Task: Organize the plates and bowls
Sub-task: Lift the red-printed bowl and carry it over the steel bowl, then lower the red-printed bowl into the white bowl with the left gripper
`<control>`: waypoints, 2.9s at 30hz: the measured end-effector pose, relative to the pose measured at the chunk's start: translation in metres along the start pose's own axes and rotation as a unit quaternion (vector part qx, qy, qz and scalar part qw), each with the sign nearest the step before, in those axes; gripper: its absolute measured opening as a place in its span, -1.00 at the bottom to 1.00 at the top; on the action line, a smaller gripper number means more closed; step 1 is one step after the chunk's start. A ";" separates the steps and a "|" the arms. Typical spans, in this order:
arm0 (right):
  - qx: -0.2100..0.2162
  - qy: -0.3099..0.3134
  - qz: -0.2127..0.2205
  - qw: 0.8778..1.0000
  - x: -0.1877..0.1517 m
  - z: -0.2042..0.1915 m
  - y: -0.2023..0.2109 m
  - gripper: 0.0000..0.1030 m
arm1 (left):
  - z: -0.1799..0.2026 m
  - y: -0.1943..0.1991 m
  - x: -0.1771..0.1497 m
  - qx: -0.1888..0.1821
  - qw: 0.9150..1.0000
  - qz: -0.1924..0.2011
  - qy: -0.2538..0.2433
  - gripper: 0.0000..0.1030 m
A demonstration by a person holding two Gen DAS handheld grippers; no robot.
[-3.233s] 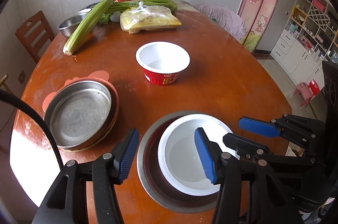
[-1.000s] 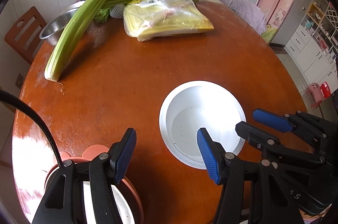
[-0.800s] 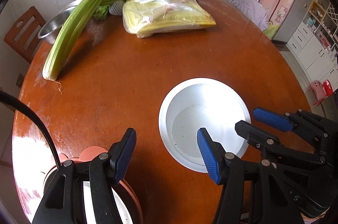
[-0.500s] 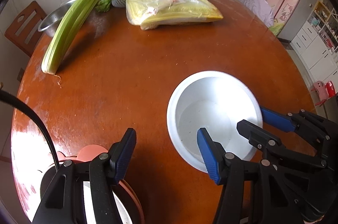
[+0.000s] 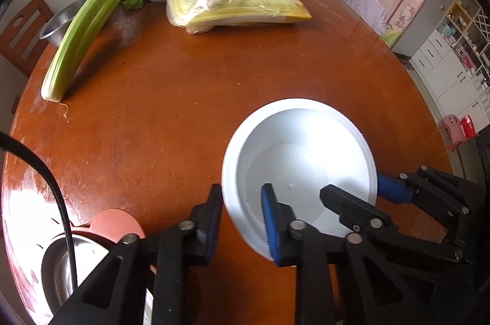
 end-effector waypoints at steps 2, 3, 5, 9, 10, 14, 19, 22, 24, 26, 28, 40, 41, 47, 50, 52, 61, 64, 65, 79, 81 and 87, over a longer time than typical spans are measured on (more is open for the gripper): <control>-0.001 0.002 0.001 1.000 -0.002 -0.001 0.002 -0.42 | 0.004 0.002 -0.001 0.002 1.000 0.002 -0.007 -0.57; -0.002 0.002 0.002 1.000 -0.002 -0.001 0.003 -0.42 | 0.005 0.003 -0.001 0.002 1.000 0.003 -0.008 -0.57; 0.001 0.000 0.003 1.000 -0.003 -0.001 0.006 -0.42 | 0.006 0.006 -0.001 -0.001 1.000 0.005 -0.009 -0.57; 0.002 -0.003 0.007 1.000 -0.006 -0.001 0.010 -0.42 | 0.010 0.013 -0.002 0.000 1.000 0.011 -0.013 -0.57; 0.002 -0.003 0.008 1.000 -0.006 -0.001 0.012 -0.42 | 0.011 0.015 -0.003 0.001 1.000 0.013 -0.014 -0.57; 0.002 -0.002 0.016 1.000 -0.008 -0.003 0.020 -0.42 | 0.013 0.022 -0.004 0.001 1.000 0.019 -0.016 -0.57; 0.003 0.000 0.027 1.000 -0.010 -0.006 0.031 -0.42 | 0.017 0.033 -0.007 0.003 0.999 0.030 -0.018 -0.57; 0.003 0.002 0.032 0.999 -0.012 -0.007 0.038 -0.42 | 0.018 0.040 -0.009 0.003 0.999 0.036 -0.019 -0.57; 0.002 0.003 0.036 0.999 -0.014 -0.009 0.043 -0.42 | 0.019 0.044 -0.010 0.003 0.999 0.040 -0.020 -0.57; 0.003 0.005 0.041 0.999 -0.015 -0.010 0.048 -0.42 | 0.020 0.049 -0.012 0.004 0.999 0.044 -0.022 -0.57; 0.003 0.006 0.045 0.999 -0.016 -0.012 0.053 -0.42 | 0.021 0.053 -0.014 0.005 0.999 0.047 -0.022 -0.57; -0.001 0.012 0.064 0.998 -0.028 -0.022 0.077 -0.41 | 0.028 0.074 -0.028 0.003 0.997 0.068 -0.027 -0.57; -0.002 0.012 0.065 0.998 -0.029 -0.023 0.079 -0.41 | 0.028 0.076 -0.029 0.003 0.997 0.069 -0.027 -0.57; -0.003 0.016 0.077 0.997 -0.036 -0.030 0.092 -0.41 | 0.031 0.091 -0.038 0.002 0.996 0.083 -0.029 -0.57; -0.005 0.020 0.085 0.996 -0.039 -0.033 0.100 -0.41 | 0.031 0.098 -0.043 0.003 0.995 0.091 -0.032 -0.57; -0.005 0.023 0.089 0.996 -0.042 -0.036 0.105 -0.41 | 0.032 0.103 -0.046 0.004 0.995 0.096 -0.031 -0.57; -0.007 0.035 0.104 0.994 -0.058 -0.045 0.124 -0.41 | 0.039 0.121 -0.065 0.010 0.993 0.113 -0.033 -0.57; -0.006 0.038 0.108 0.993 -0.063 -0.048 0.130 -0.41 | 0.041 0.127 -0.071 0.010 0.993 0.117 -0.032 -0.57; -0.006 0.040 0.110 0.993 -0.065 -0.049 0.133 -0.41 | 0.042 0.129 -0.074 0.010 0.992 0.119 -0.032 -0.57; -0.009 0.047 0.116 0.992 -0.085 -0.053 0.147 -0.41 | 0.052 0.140 -0.096 0.009 0.991 0.129 -0.033 -0.57; -0.008 0.047 0.116 0.992 -0.088 -0.054 0.147 -0.41 | 0.053 0.141 -0.098 0.008 0.991 0.131 -0.033 -0.57; -0.007 0.047 0.116 0.992 -0.096 -0.056 0.148 -0.40 | 0.056 0.143 -0.107 0.010 0.990 0.133 -0.036 -0.57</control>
Point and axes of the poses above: each gripper's, at about its wrist camera, not at the fingertips, and y roughly against the way its jaws point, z to its right, x to its top, the point moved 5 cm from there along -y, roughly the way its jaws point, and after that the axes turned 5 degrees about -y, right-handed, at the moved point
